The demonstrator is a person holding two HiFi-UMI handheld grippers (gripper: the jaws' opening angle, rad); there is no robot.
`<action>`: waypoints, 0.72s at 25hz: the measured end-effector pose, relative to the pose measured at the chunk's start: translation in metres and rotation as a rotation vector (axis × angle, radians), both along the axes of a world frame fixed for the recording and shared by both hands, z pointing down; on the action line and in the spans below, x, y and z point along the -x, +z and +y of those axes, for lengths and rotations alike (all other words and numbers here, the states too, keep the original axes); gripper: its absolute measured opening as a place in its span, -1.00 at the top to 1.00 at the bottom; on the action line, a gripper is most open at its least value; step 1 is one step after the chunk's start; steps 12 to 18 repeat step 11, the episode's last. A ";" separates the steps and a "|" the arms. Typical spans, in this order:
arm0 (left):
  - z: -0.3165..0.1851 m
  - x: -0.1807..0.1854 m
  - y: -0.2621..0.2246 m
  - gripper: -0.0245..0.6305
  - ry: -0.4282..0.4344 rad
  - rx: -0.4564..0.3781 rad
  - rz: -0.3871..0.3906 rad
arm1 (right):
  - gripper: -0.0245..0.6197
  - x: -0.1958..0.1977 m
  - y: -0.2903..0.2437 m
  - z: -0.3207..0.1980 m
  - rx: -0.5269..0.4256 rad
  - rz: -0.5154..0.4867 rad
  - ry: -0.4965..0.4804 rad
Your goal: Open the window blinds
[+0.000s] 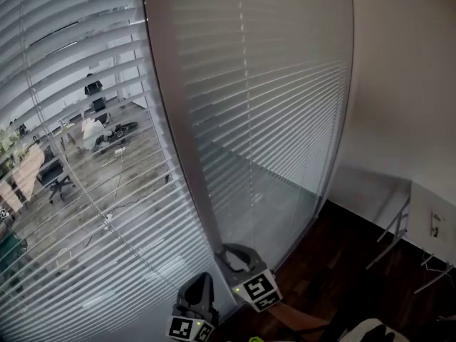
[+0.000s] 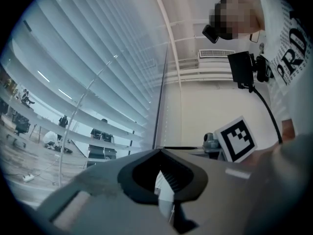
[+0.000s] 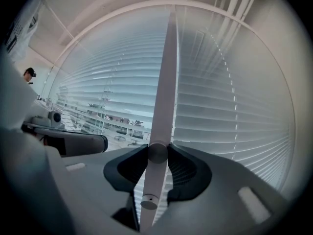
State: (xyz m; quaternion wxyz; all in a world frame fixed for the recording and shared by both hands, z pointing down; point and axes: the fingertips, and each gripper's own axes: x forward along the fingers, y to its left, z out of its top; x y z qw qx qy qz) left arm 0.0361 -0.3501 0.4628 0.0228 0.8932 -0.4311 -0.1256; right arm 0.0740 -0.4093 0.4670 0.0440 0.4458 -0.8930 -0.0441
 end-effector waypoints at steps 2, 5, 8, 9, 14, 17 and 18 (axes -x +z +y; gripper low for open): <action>0.001 0.000 0.002 0.95 -0.001 0.007 0.003 | 0.54 0.000 0.000 0.001 0.001 -0.002 -0.001; 0.001 0.002 0.002 0.95 -0.007 0.012 0.004 | 0.54 0.001 -0.001 0.002 0.002 -0.001 -0.002; -0.001 0.003 0.001 0.95 -0.009 0.003 -0.008 | 0.54 0.000 -0.002 0.001 0.001 -0.003 0.000; -0.002 0.004 0.003 0.95 -0.008 -0.001 -0.021 | 0.54 0.000 -0.002 0.000 0.001 -0.004 0.001; -0.003 0.007 0.006 0.95 -0.006 -0.009 -0.049 | 0.54 0.001 -0.002 -0.001 0.000 -0.007 0.002; -0.003 0.007 0.006 0.95 -0.006 -0.009 -0.049 | 0.54 0.001 -0.002 -0.001 0.000 -0.007 0.002; -0.003 0.007 0.006 0.95 -0.006 -0.009 -0.049 | 0.54 0.001 -0.002 -0.001 0.000 -0.007 0.002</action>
